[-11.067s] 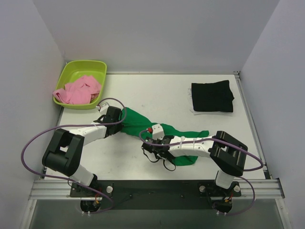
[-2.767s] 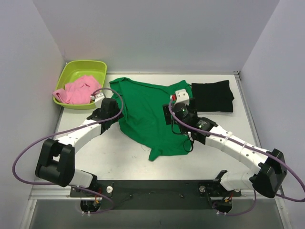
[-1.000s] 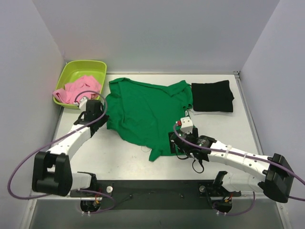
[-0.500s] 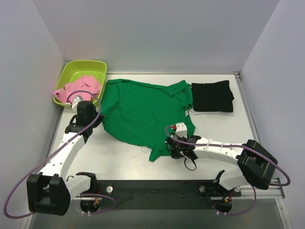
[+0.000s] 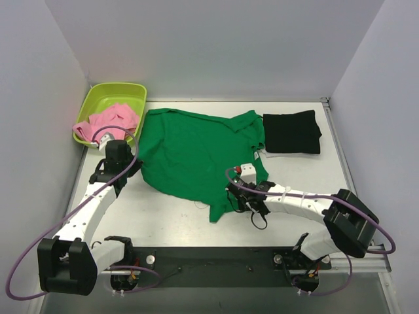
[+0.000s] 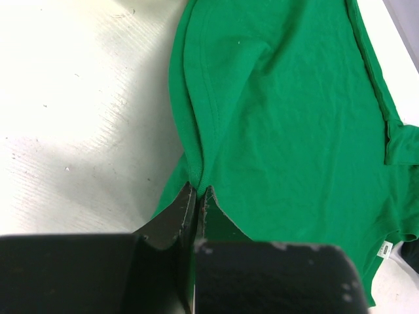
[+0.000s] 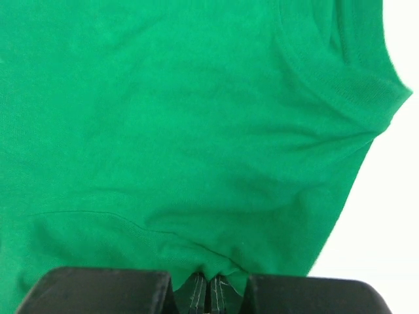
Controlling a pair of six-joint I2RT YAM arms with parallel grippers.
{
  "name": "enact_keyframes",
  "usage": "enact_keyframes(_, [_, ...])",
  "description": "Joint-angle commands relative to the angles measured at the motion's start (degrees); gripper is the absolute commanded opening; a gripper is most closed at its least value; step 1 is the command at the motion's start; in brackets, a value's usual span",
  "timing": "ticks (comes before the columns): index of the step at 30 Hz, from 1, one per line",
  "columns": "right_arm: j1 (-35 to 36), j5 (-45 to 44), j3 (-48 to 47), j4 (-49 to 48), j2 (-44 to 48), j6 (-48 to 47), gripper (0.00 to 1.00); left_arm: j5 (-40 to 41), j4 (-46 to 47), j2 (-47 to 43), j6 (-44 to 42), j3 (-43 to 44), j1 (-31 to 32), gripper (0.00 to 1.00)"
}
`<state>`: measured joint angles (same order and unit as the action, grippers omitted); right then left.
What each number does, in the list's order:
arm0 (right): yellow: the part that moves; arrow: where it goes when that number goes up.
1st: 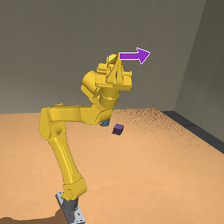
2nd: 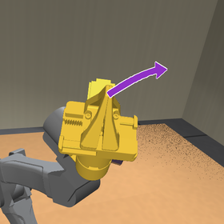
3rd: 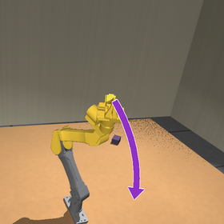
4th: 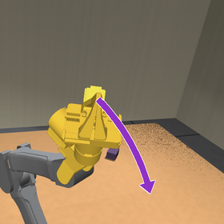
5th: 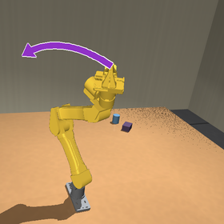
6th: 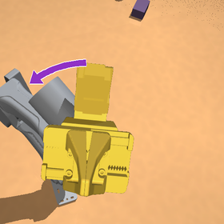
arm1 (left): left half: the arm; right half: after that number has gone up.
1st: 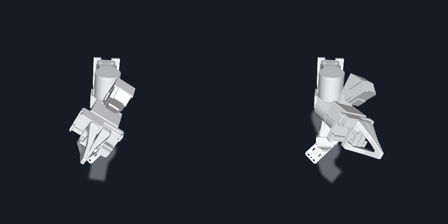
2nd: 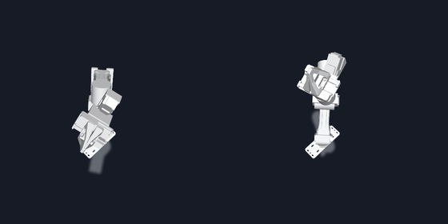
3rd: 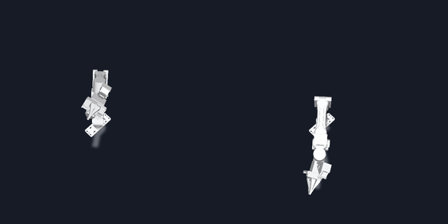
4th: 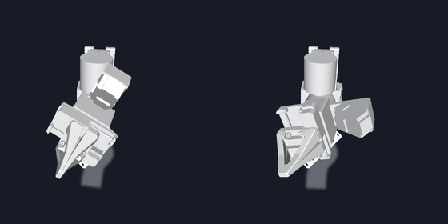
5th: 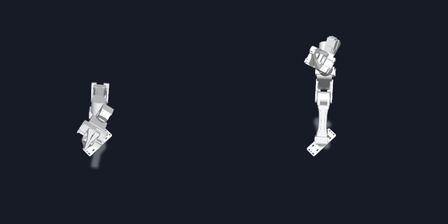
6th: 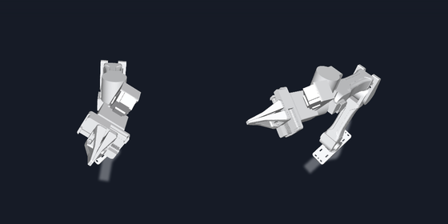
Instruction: Fold and stack the t-shirts
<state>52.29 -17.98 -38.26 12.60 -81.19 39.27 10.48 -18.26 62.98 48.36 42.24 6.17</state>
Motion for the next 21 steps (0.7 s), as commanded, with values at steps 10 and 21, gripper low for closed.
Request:
enact_keyframes(10, [-4.8, -0.1, -25.2, 11.4, -0.2, -12.1, 0.0, -1.8, 2.3, -1.0, -1.1, 0.0, -0.7, 0.0])
enact_keyframes(21, [-3.8, -4.6, -27.8, 8.4, -8.1, -12.9, 0.99, -2.6, 3.1, -0.6, -1.2, -0.7, -1.1, 0.0])
